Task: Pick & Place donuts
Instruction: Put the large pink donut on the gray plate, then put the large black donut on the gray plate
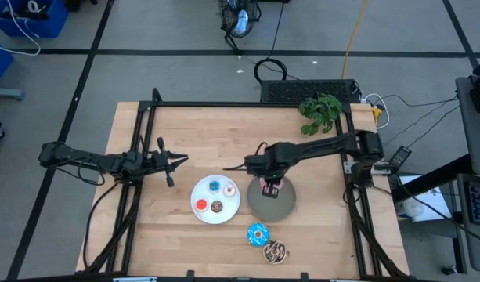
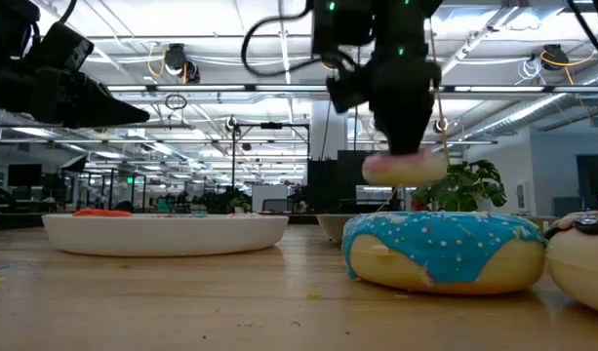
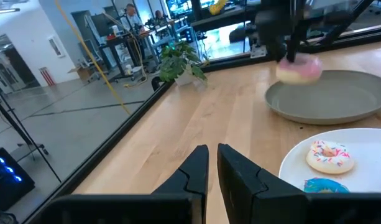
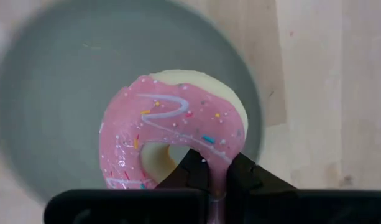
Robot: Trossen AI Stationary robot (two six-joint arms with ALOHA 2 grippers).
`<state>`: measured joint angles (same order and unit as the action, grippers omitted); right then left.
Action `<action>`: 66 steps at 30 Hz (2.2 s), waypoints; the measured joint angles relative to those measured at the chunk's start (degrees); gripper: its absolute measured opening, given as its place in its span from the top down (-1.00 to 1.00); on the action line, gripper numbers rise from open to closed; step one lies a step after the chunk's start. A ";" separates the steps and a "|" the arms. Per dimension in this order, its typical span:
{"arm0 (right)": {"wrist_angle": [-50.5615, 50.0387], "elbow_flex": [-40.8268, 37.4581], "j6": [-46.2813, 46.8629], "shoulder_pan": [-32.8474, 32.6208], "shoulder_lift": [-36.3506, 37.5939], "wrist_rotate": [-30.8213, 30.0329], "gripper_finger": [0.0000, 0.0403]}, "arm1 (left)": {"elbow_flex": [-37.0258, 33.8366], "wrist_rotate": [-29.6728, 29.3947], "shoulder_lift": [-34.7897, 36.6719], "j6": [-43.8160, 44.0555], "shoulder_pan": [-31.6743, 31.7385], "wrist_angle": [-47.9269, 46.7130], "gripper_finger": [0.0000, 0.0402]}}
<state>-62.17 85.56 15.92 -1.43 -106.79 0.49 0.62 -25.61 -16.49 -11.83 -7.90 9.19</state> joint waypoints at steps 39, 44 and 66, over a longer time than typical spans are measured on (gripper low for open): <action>9.96 -8.95 -1.39 1.83 -1.74 0.78 0.11 | 0.00 0.00 0.00 1.86 0.00 0.96 0.79; 10.03 -8.90 0.83 1.81 1.03 0.82 -0.06 | 0.00 0.00 0.00 1.86 0.00 0.94 0.79; 4.46 -8.81 8.48 -0.08 11.99 7.55 -0.06 | 0.00 0.00 0.00 1.88 0.00 0.92 0.79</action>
<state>-57.71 76.75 24.39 -1.51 -94.79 8.03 0.62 -25.61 -16.49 -9.96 -7.90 10.11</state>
